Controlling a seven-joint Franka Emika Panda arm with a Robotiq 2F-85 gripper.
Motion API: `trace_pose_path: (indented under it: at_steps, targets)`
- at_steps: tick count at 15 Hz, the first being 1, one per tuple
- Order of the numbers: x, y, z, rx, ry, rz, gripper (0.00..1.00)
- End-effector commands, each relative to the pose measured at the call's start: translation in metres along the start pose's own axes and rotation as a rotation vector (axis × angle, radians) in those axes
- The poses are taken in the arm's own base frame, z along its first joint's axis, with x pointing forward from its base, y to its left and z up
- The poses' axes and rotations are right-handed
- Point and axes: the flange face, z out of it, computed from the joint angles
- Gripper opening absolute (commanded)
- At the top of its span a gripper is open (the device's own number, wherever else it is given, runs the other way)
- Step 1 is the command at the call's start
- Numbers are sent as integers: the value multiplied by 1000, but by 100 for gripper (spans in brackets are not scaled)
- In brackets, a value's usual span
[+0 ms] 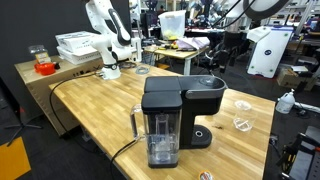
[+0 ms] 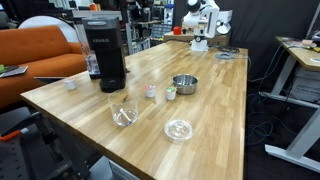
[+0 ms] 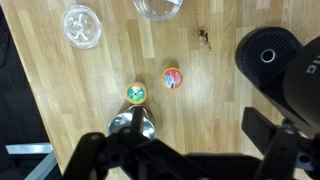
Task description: Pick up the object from the table and put it in the cup
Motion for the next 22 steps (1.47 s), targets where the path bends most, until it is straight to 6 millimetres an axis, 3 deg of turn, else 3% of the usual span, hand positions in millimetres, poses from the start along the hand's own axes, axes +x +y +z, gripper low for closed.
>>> trace_pose_path:
  at_steps: [1,5,10,11,22]
  targets:
    - [20,14,23,24,-33,33,100]
    - [43,14,60,105,-80,57,100]
    - [64,7,86,190,-93,73,100]
    - [58,3,84,165,-97,74,100]
    - [65,7,92,161,-99,95,100]
